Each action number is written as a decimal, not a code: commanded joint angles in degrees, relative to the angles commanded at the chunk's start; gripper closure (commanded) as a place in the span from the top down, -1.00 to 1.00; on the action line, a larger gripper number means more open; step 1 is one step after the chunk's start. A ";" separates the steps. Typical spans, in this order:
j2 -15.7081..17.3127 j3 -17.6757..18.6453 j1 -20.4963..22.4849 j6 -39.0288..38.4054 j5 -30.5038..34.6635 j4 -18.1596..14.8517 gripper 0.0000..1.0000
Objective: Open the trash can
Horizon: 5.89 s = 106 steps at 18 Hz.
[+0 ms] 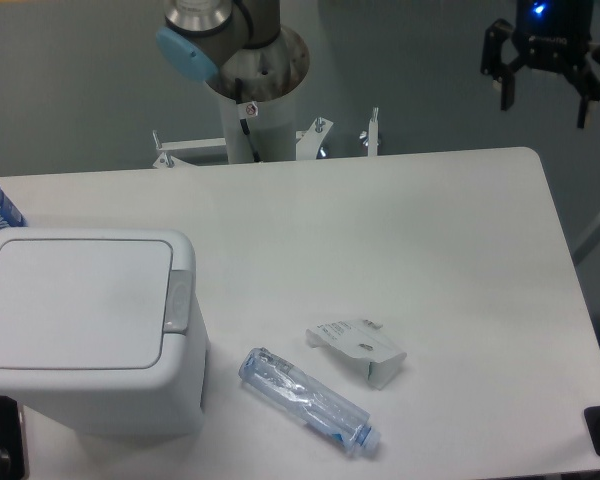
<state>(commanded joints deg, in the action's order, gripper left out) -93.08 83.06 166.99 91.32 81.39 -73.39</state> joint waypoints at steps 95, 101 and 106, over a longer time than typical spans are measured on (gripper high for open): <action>-8.70 5.10 -31.03 -84.37 -21.71 15.91 1.00; -8.79 5.19 -31.11 -84.37 -21.71 15.91 1.00; -8.88 5.27 -31.11 -84.37 -21.71 16.00 1.00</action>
<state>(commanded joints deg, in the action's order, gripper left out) -101.95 88.33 135.88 6.94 59.68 -57.39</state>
